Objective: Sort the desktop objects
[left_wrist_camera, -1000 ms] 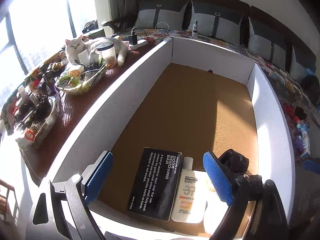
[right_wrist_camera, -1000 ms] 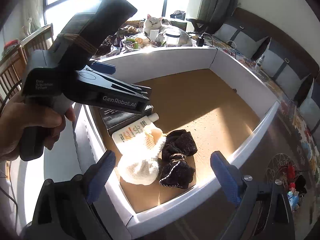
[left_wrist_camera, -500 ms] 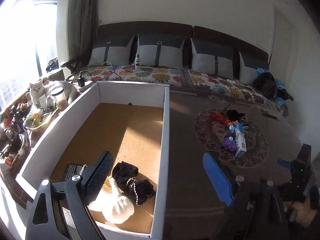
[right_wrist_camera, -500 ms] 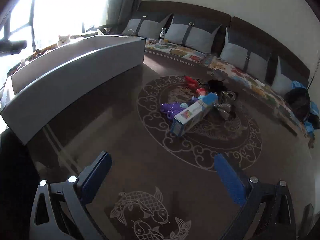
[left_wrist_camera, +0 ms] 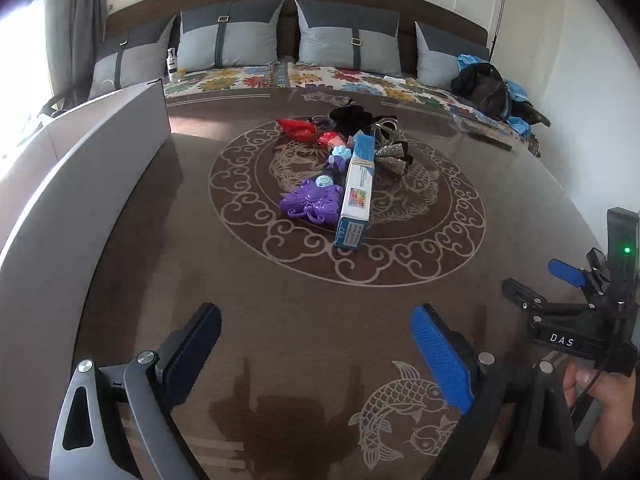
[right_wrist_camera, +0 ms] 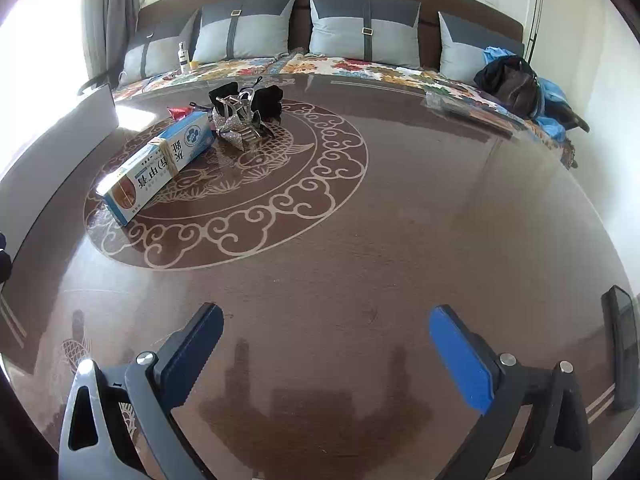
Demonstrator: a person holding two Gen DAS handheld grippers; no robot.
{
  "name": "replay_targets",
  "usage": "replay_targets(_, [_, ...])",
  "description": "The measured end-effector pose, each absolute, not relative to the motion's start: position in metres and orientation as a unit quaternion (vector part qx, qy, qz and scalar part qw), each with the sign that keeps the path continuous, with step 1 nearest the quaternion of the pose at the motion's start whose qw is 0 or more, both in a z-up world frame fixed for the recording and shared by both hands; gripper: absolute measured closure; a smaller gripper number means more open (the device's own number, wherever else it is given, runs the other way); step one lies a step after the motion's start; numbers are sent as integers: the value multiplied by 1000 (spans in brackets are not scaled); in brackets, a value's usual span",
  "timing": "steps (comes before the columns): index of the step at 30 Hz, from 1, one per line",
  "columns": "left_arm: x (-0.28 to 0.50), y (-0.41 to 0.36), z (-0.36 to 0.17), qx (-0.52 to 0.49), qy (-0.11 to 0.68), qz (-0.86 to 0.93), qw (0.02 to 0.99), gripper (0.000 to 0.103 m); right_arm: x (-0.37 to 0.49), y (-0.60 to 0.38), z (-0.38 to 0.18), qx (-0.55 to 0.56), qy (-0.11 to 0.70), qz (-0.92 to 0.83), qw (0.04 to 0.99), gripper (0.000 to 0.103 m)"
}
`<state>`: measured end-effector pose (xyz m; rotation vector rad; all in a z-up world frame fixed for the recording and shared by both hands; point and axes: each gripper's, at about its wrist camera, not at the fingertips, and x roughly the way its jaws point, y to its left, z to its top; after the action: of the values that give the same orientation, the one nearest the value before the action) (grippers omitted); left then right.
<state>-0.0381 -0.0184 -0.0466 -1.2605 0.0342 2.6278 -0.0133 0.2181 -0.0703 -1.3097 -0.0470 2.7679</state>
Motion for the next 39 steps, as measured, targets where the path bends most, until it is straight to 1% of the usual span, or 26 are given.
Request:
replay_targets(3, [-52, -11, -62, -440, 27, 892, 99, 6, -18, 212, -78, -428, -19, 903, 39, 0])
replay_targets(9, [-71, -6, -76, -450, 47, 887, 94, 6, -28, 212, -84, -443, -2, 896, 36, 0])
replay_targets(15, [-73, -17, -88, -457, 11, 885, 88, 6, -32, 219, -88, -453, 17, 890, 40, 0])
replay_targets(18, [-72, -21, -88, -453, 0, 887, 93, 6, -32, 218, -89, -455, 14, 889, 41, 0])
replay_targets(21, [-73, -16, -89, -454, 14, 886, 90, 6, -33, 216, -89, -456, 10, 889, 40, 0])
replay_targets(26, [-76, -9, -91, -461, 35, 882, 88, 0, -32, 215, -89, -456, 10, 889, 40, 0])
replay_targets(28, [-76, -6, -92, -463, 46, 881, 86, 0, -32, 215, -89, -456, 10, 889, 40, 0])
replay_targets(39, [-76, -7, -93, -464, 44, 881, 88, 0, -32, 215, -89, -456, 10, 889, 40, 0])
